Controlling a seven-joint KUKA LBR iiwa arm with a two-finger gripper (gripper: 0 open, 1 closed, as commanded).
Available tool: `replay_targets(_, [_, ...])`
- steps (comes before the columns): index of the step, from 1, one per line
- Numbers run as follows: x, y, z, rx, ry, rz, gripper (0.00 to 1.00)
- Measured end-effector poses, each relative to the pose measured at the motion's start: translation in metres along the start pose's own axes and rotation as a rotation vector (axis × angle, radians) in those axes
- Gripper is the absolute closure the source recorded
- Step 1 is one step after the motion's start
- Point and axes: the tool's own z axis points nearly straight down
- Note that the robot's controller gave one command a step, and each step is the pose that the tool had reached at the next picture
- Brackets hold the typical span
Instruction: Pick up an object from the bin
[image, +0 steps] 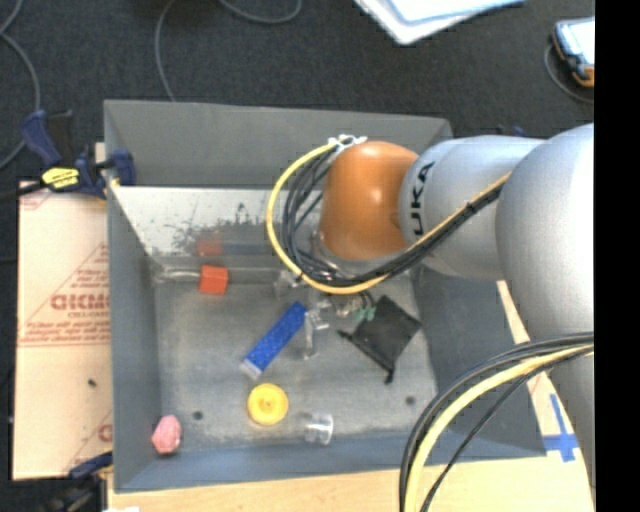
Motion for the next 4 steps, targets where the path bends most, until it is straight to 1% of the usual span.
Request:
replay_targets(1, [0.004, 0.008, 0.01, 0.002, -0.003, -0.269, 0.0])
replay_targets(2, [0.015, 0.032, 0.013, -0.001, -0.004, -0.43, 1.0])
replay_targets(3, [0.015, 0.032, 0.013, -0.001, -0.003, -0.429, 1.0])
replay_targets(4, [0.009, 0.036, -0.067, -0.001, -0.003, -0.469, 1.0])
